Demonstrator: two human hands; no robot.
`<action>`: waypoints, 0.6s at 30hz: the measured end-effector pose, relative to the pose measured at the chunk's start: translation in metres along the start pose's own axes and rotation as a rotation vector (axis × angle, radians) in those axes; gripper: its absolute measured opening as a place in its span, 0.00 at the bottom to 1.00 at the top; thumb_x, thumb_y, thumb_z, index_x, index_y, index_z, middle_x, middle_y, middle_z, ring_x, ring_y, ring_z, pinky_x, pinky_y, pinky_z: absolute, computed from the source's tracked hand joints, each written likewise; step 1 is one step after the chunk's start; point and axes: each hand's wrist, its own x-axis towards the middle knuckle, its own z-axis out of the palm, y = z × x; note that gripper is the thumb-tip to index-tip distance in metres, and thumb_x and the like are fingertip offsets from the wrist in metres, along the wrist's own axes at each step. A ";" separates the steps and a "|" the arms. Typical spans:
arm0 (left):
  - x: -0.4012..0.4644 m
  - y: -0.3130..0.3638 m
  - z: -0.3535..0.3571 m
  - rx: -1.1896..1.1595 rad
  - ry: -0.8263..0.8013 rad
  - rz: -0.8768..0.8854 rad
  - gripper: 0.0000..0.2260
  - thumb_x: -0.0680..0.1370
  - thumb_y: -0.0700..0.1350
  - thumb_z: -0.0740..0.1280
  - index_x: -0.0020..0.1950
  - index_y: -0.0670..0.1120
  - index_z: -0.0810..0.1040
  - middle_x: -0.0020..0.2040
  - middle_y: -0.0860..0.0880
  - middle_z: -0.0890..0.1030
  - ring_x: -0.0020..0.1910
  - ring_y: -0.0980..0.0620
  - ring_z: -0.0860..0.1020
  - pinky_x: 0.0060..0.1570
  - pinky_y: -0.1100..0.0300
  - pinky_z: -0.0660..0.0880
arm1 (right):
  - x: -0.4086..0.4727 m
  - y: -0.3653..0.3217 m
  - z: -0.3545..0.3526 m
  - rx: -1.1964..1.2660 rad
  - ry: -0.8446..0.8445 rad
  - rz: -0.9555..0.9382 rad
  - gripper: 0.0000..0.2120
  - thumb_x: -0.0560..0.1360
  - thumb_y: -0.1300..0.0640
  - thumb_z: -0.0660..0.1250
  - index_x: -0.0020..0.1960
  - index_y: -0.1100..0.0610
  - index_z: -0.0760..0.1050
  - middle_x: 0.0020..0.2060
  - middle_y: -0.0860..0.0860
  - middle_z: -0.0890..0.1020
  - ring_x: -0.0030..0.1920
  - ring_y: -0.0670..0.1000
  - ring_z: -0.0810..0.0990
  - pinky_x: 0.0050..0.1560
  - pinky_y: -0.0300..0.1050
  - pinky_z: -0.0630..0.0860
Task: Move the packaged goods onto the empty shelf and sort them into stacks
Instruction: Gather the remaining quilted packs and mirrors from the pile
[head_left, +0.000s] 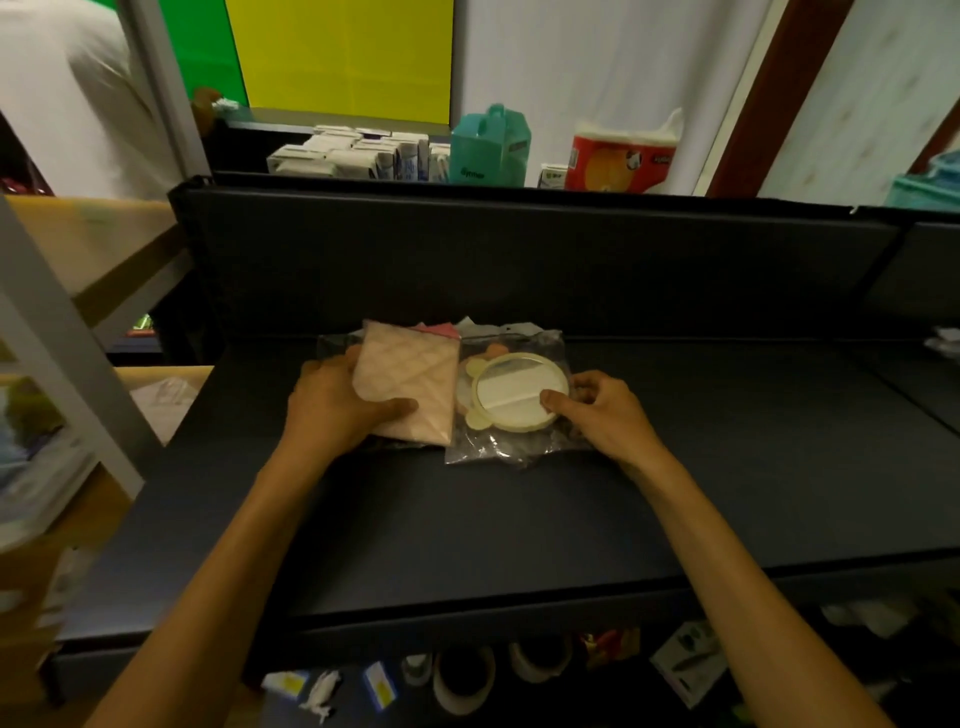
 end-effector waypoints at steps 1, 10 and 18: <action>0.002 -0.003 0.001 -0.094 0.002 -0.011 0.35 0.67 0.55 0.75 0.70 0.48 0.67 0.67 0.43 0.71 0.62 0.43 0.72 0.59 0.49 0.71 | 0.000 0.001 0.000 0.032 0.005 0.010 0.22 0.73 0.50 0.71 0.63 0.57 0.72 0.49 0.51 0.79 0.44 0.46 0.79 0.41 0.40 0.77; -0.005 -0.008 0.005 -0.738 -0.027 -0.071 0.23 0.74 0.43 0.71 0.65 0.53 0.66 0.62 0.47 0.74 0.51 0.47 0.79 0.31 0.54 0.80 | -0.006 0.011 -0.007 0.189 0.090 -0.001 0.12 0.78 0.55 0.64 0.60 0.54 0.70 0.54 0.54 0.80 0.38 0.54 0.82 0.35 0.47 0.80; -0.021 0.007 0.014 -0.907 -0.008 -0.021 0.26 0.73 0.42 0.71 0.68 0.54 0.64 0.61 0.51 0.71 0.51 0.50 0.78 0.28 0.60 0.79 | -0.018 0.022 -0.026 0.250 0.234 -0.037 0.09 0.78 0.57 0.65 0.57 0.52 0.71 0.50 0.48 0.79 0.48 0.44 0.78 0.48 0.45 0.80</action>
